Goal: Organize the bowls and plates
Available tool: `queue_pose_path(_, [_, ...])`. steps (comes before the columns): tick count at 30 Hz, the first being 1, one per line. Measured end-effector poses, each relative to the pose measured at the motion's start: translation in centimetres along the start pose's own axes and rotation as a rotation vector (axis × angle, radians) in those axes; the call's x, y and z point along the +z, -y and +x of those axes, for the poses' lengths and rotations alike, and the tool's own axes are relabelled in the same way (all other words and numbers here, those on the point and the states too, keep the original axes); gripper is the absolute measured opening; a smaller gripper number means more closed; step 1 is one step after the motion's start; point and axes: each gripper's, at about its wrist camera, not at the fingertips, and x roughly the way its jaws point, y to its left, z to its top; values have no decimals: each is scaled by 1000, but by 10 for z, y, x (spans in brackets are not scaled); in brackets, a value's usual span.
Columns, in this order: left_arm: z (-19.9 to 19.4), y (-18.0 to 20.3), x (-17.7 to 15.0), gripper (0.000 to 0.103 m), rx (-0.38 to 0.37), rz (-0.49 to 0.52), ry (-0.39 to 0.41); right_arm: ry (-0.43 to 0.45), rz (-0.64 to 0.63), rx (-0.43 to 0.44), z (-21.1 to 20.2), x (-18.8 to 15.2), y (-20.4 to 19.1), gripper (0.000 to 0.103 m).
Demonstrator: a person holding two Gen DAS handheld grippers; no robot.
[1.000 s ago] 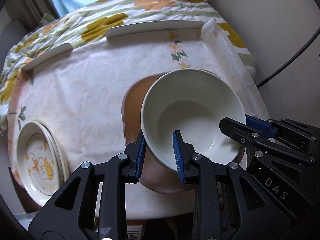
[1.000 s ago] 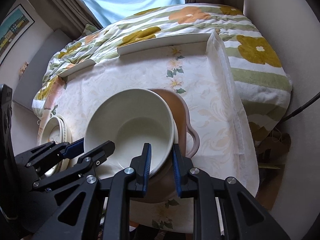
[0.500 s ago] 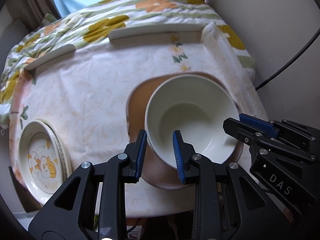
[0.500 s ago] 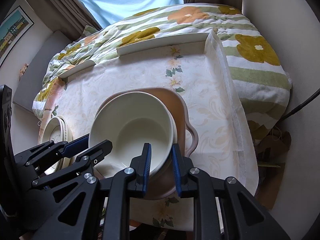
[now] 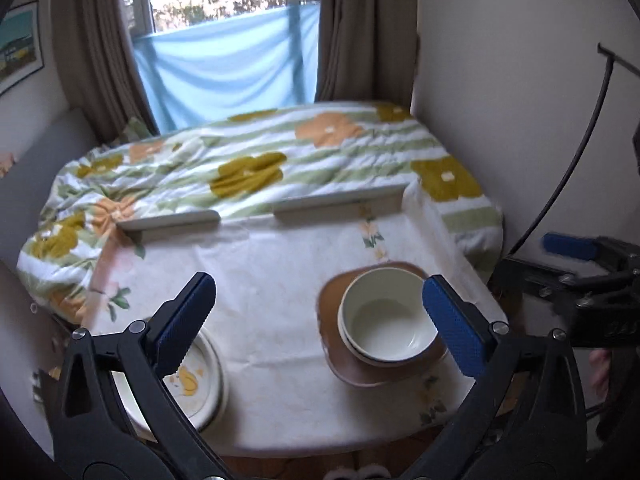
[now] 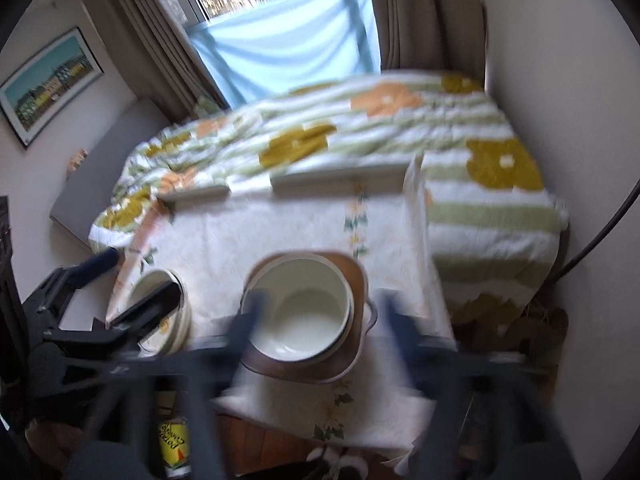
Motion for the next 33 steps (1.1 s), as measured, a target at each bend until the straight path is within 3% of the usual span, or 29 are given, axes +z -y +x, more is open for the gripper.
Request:
queue_pose_path(4, [-12, -13, -3, 103, 18, -39, -1, 82, -7, -49, -30, -4, 2, 95])
queue_pose_path(10, [-10, -26, -25, 103, 33, -42, -103, 20, -24, -110, -33, -12, 10, 95])
queue_pose_path(16, [43, -34, -55, 103, -34, -48, -334, -235, -96, -108, 20, -30, 21, 95])
queue_pose_path(20, [87, -36, -66, 102, -76, -47, -458, -360, -105, -109, 59, -37, 28, 95])
queue_pose_path(24, [127, -33, -70, 96, -124, -47, -557, -467, -108, -97, 96, -38, 32, 76])
queue_pose_path(31, [174, -21, -79, 82, -166, 34, -689, -626, -145, -76, 149, -36, 27, 60])
queue_pose_path(33, [184, -18, -82, 74, -180, 44, -714, -660, -168, -83, 159, -36, 24, 58])
